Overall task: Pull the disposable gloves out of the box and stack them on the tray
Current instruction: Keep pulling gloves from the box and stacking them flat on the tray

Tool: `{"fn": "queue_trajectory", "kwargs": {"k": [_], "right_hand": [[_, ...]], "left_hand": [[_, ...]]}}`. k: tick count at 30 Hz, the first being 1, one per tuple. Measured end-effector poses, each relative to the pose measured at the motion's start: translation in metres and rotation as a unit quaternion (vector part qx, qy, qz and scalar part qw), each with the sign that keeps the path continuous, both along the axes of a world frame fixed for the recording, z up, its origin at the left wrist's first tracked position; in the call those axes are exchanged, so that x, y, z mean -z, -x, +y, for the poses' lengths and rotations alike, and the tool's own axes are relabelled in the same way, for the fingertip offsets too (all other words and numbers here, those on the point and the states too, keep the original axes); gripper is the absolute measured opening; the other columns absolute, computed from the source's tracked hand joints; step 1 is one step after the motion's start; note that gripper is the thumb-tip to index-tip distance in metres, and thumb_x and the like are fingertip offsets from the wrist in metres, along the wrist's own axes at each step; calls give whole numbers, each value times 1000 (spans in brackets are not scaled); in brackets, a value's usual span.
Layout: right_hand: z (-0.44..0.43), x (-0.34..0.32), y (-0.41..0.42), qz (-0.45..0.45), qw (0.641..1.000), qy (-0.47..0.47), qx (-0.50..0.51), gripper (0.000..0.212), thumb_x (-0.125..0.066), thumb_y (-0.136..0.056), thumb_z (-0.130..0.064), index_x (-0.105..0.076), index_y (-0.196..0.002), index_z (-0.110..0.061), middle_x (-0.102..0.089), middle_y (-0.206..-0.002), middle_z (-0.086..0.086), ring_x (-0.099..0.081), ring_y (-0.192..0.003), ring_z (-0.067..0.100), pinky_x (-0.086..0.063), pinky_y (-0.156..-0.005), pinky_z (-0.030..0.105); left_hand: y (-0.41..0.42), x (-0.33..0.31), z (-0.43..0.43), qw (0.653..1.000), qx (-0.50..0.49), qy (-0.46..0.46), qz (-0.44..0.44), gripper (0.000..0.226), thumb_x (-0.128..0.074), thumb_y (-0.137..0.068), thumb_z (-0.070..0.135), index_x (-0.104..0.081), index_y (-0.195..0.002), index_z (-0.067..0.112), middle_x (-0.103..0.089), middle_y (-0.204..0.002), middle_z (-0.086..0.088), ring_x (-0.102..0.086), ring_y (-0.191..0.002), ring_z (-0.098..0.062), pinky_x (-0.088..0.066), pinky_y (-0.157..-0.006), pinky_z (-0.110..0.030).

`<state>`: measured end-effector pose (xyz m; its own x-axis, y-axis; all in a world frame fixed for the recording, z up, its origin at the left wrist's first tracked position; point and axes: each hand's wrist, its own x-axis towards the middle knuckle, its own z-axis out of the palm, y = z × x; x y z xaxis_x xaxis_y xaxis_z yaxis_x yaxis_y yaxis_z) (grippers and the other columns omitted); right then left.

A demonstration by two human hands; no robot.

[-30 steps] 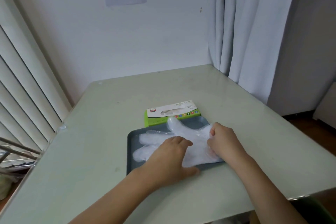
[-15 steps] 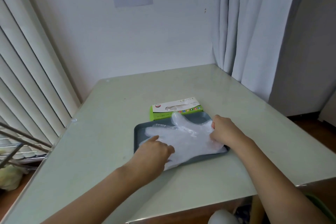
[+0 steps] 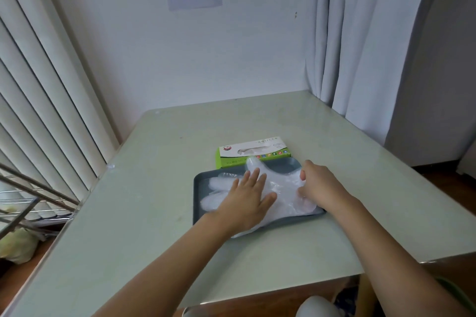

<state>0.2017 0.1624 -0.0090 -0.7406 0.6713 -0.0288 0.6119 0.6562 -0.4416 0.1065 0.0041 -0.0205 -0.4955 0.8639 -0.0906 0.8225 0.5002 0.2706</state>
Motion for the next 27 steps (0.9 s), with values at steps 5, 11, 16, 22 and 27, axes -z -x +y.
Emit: {"fn": "queue_trajectory", "kwargs": {"k": [5, 11, 16, 22, 27], "right_hand": [[-3, 4, 0, 14, 1000, -17, -3, 22, -62, -84, -12, -42, -93, -12, -51, -90, 6, -49, -81, 26, -36, -62, 28], [-3, 6, 2, 10, 999, -53, 3, 21, -61, -85, -16, -40, -92, -13, -52, -89, 7, -48, -80, 27, -37, -64, 28], [-7, 4, 6, 3, 995, -96, 1, 19, -59, -86, -14, -40, -89, -14, -59, -97, 12, -48, -78, 27, -33, -57, 29], [-8, 3, 9, -12, 992, -126, 2, 12, -58, -88, -15, -47, -93, -12, -61, -99, 12, -54, -82, 29, -33, -61, 28], [-10, 3, 6, 111, 979, -169, 32, 18, -54, -94, -20, -51, -106, -7, -55, -107, 9, -58, -96, 32, -33, -68, 30]], "left_hand": [[2, 15, 10, 998, -14, 62, -13, 67, -21, -103, 48, 3, -154, 12, 10, -162, -8, 10, -149, -24, 4, -118, -44], [0, 19, 7, 996, -49, 72, -25, 69, -19, -103, 48, 8, -153, 9, 14, -161, -9, 13, -148, -27, 6, -118, -46], [-7, 17, 7, 993, -73, 81, -41, 69, -18, -103, 45, 11, -152, 6, 15, -161, -8, 13, -148, -24, 5, -117, -51], [-10, 16, 9, 991, -89, 94, -44, 68, -17, -104, 42, 11, -151, 3, 15, -160, -11, 14, -148, -24, 5, -117, -52], [-11, 17, 9, 989, -92, 103, -47, 69, -18, -103, 42, 12, -151, 2, 17, -160, -11, 15, -148, -25, 6, -117, -52]]}}
